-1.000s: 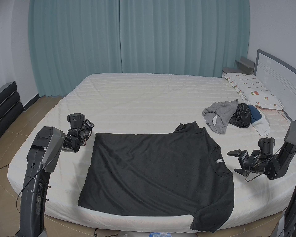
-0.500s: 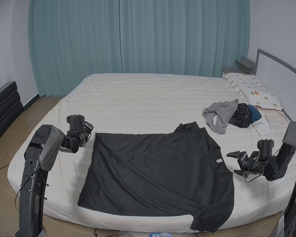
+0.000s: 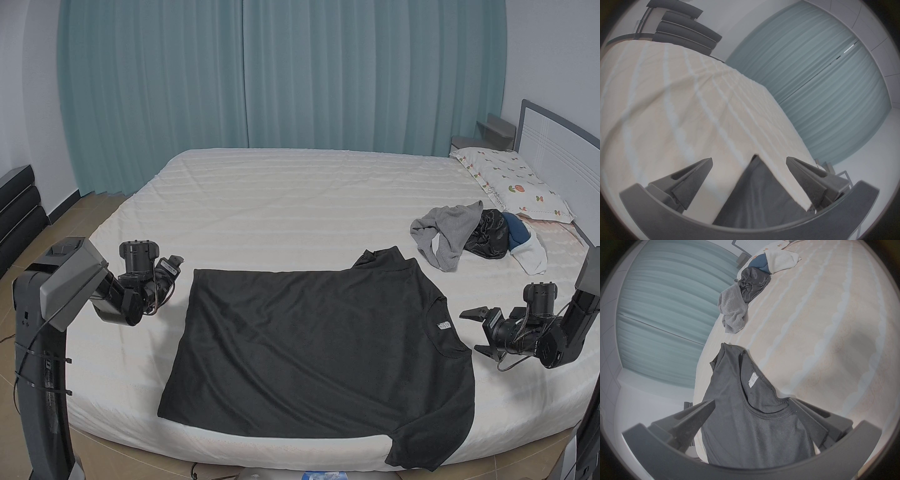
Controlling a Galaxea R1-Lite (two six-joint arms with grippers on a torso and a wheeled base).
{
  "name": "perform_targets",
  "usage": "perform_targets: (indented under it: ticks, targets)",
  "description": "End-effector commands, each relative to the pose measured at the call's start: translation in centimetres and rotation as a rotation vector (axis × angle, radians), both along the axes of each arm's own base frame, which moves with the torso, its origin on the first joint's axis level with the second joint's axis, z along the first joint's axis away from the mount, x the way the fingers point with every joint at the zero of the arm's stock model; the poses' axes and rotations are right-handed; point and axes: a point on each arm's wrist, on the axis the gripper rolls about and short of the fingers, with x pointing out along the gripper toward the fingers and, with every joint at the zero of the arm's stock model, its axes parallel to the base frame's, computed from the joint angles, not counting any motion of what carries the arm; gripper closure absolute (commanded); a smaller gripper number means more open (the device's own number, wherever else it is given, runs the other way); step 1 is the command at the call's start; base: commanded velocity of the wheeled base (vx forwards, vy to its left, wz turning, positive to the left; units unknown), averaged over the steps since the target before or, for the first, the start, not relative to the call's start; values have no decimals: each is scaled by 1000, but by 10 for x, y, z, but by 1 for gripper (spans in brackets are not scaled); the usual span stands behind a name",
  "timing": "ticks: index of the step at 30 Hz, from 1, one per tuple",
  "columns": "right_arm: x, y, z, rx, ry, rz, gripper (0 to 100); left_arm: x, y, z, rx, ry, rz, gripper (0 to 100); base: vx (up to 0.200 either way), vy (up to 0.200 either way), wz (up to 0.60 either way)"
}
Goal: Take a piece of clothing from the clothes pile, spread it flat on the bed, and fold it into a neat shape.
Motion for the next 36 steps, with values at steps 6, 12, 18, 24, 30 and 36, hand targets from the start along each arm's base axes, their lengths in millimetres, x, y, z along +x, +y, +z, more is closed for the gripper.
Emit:
perform_targets:
  ticks: [6, 12, 18, 24, 30, 36]
  targets:
    - [-7, 8, 1, 3, 10, 31, 0, -126, -25, 18, -9, 115, -88, 0, -200, 0, 0]
    - [-9, 9, 1, 5, 14, 33, 0, -172, -37, 16, -31, 150, -185, 0, -200, 0, 0]
    - [-10, 9, 2, 5, 14, 33, 0, -191, -37, 13, -56, 200, -254, 0, 0, 0, 0]
    - [-10, 9, 1, 7, 17, 34, 0, -207, -21, 15, -50, 221, -362, 0, 0, 0, 0]
    - [-10, 9, 2, 8, 16, 34, 0, -209, -3, 8, 44, 241, -450, 0, 0, 0, 0]
    - [-10, 10, 2, 8, 15, 37, 0, -198, 0, -14, 94, 332, -562, 0, 0, 0, 0]
